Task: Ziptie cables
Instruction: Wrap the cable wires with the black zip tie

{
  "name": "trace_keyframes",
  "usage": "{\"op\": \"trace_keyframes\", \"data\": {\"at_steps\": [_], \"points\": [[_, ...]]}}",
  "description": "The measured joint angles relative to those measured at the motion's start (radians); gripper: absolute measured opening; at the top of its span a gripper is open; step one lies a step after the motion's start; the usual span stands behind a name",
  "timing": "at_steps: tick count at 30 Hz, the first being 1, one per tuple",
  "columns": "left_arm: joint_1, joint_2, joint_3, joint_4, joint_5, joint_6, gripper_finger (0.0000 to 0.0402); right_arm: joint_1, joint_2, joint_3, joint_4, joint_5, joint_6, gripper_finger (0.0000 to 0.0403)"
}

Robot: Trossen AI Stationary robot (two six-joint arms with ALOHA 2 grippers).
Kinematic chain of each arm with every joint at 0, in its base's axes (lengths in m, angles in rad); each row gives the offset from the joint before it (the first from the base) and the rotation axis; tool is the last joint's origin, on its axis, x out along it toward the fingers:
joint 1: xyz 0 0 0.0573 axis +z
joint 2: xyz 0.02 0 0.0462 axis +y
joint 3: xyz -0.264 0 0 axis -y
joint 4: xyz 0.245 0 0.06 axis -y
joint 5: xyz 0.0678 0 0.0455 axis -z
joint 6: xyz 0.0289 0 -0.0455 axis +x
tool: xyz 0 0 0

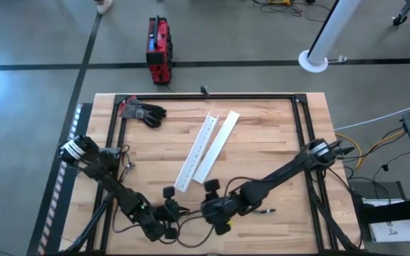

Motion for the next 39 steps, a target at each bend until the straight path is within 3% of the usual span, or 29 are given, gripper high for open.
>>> {"op": "trace_keyframes", "data": {"at_steps": [11,17,23,28,39], "points": [[-0.001,-0.089,0.000,-0.006,-0.026,0.095,0.0000,0.052,-0.046,-0.009,-0.298,-0.075,0.239,0.0147],[-0.002,-0.094,0.000,-0.005,-0.024,0.094,0.0000,0.111,-0.043,-0.092,-0.375,-0.189,0.403,0.0140],[-0.003,-0.094,0.000,-0.005,-0.023,0.091,0.0000,0.174,-0.043,-0.166,-0.498,-0.214,0.539,0.0148],[-0.003,-0.091,0.000,-0.005,-0.023,0.090,0.0000,0.216,-0.043,-0.221,-0.545,-0.300,0.639,0.0140],[-0.002,-0.090,0.000,-0.004,-0.023,0.093,0.0000,0.242,-0.050,-0.371,-0.522,-0.302,0.592,0.0076]]}}
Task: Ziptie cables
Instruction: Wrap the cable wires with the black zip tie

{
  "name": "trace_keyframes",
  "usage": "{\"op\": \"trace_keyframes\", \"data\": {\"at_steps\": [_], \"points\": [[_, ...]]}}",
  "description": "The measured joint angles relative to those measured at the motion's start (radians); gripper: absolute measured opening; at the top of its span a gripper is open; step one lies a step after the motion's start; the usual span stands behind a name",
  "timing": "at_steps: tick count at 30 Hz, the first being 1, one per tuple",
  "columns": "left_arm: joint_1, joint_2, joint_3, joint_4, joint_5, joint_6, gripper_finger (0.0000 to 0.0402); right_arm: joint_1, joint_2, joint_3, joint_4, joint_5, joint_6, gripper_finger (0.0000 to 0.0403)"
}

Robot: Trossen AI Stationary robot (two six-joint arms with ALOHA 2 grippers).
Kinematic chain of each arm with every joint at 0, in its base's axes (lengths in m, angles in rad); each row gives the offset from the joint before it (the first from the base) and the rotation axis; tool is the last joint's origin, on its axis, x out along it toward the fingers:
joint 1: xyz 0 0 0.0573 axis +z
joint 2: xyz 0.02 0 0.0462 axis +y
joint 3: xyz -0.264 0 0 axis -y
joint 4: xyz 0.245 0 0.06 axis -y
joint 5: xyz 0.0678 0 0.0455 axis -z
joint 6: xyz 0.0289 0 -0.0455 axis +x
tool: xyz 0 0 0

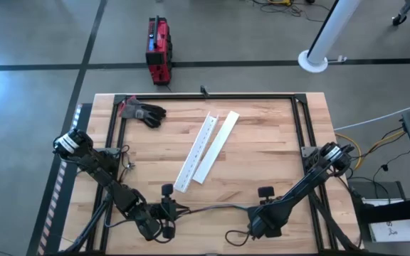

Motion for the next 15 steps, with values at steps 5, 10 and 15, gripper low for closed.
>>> {"op": "trace_keyframes", "data": {"at_steps": [5,10,15], "points": [[0.004,0.000,0.000,-0.011,-0.032,-0.002,0.0006,-0.001,-0.002,0.019,-0.038,0.025,-0.017,0.0016],[0.013,0.001,0.000,-0.017,-0.064,0.000,0.0024,0.006,-0.025,0.118,-0.285,0.189,0.066,0.0012],[0.018,0.001,0.000,-0.018,-0.069,0.001,0.0044,0.050,-0.062,0.219,-0.556,0.382,0.190,0.0005]]}}
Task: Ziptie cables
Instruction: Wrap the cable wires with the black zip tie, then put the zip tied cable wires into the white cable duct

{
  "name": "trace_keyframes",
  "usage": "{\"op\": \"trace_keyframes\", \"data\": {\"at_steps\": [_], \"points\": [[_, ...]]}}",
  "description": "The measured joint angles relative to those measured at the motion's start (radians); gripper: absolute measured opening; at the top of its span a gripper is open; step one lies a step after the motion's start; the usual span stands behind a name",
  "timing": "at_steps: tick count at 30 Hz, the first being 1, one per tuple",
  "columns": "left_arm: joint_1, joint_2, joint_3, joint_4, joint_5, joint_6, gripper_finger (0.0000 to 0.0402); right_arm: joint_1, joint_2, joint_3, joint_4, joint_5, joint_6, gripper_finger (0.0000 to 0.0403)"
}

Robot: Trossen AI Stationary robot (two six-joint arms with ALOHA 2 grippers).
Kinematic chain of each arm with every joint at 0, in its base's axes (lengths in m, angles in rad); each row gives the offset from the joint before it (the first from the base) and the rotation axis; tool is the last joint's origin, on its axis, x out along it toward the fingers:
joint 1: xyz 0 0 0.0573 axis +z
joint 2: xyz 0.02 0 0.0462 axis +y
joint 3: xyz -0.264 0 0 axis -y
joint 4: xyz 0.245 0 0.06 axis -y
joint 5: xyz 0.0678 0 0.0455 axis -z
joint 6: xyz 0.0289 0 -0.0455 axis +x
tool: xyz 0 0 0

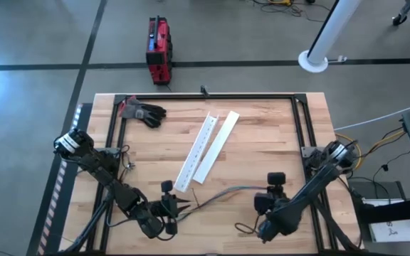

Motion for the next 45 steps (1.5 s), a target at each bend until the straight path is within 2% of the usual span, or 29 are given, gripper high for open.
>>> {"op": "trace_keyframes", "data": {"at_steps": [6,10,18,23,29,33,38,41,45], "points": [[0.009,0.008,-0.012,-0.017,-0.044,-0.036,0.0076,0.071,-0.073,0.061,0.013,0.207,0.026,0.0005],[0.021,0.032,-0.020,-0.031,-0.047,-0.101,0.0100,0.110,-0.092,0.091,0.011,0.269,0.041,0.0004],[0.074,0.065,-0.027,-0.047,-0.120,-0.158,0.0152,0.136,-0.092,0.109,0.037,0.305,0.043,0.0003],[0.129,0.067,-0.035,-0.097,-0.057,-0.195,0.0180,0.140,-0.091,0.109,0.099,0.340,0.035,0.0003],[0.191,0.067,-0.063,-0.129,-0.001,-0.273,0.0198,0.140,-0.091,0.109,0.261,0.347,-0.103,0.0003],[0.212,0.067,-0.067,-0.127,0.017,-0.267,0.0197,0.140,-0.091,0.109,0.307,0.347,-0.140,0.0003],[0.216,0.067,-0.067,-0.128,0.031,-0.263,0.0176,0.140,-0.091,0.109,0.309,0.347,-0.140,0.0003],[0.216,0.066,-0.067,-0.126,0.084,-0.263,0.0152,0.140,-0.091,0.109,0.310,0.348,-0.140,0.0003],[0.215,0.065,-0.067,-0.124,0.125,-0.247,0.0098,0.140,-0.091,0.109,0.315,0.351,-0.140,0.0003]]}}
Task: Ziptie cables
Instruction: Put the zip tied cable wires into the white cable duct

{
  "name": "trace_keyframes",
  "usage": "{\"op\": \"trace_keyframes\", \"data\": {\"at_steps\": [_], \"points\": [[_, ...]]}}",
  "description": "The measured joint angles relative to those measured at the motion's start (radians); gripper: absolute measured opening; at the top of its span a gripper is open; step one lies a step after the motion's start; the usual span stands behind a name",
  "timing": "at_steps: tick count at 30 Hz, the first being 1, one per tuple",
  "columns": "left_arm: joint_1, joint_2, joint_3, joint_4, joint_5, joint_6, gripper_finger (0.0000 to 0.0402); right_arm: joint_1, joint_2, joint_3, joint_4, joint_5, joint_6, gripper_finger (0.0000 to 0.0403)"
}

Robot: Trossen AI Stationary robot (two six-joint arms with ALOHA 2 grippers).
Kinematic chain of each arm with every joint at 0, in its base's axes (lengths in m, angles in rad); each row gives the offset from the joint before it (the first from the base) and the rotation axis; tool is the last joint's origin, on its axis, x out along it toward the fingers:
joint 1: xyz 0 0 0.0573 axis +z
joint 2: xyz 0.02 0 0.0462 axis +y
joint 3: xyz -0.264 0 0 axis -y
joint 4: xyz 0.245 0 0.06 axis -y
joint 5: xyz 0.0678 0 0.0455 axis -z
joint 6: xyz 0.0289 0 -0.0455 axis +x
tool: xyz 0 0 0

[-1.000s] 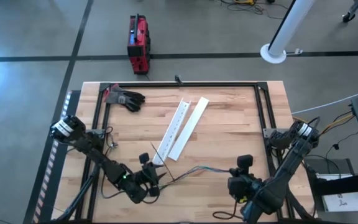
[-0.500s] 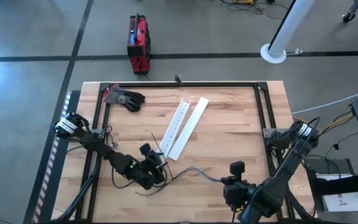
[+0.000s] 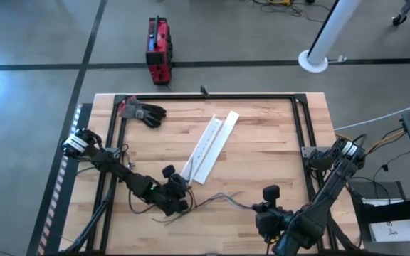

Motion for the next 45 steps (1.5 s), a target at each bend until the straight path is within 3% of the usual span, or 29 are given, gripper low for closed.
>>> {"op": "trace_keyframes", "data": {"at_steps": [5,7,15,26,36,45], "points": [[0.000,-0.001,0.001,0.000,0.056,0.007,0.0019,0.000,0.000,-0.002,0.025,0.001,-0.001,0.0003],[-0.003,-0.002,0.001,-0.003,0.085,0.014,0.0009,0.000,0.000,-0.002,0.032,0.001,-0.001,0.0003],[-0.020,-0.032,-0.001,-0.029,0.235,0.018,0.0036,0.000,0.001,-0.002,0.052,0.001,-0.001,0.0003],[-0.021,-0.044,-0.001,-0.043,0.228,0.010,0.0034,0.000,0.002,-0.002,0.076,0.003,-0.010,0.0003],[-0.021,-0.090,-0.001,-0.046,0.222,0.030,0.0097,0.000,0.002,-0.021,0.098,0.010,-0.010,0.0003],[-0.023,-0.271,-0.001,-0.114,0.222,0.107,0.0147,-0.036,0.002,-0.023,0.146,0.171,-0.066,0.0003]]}}
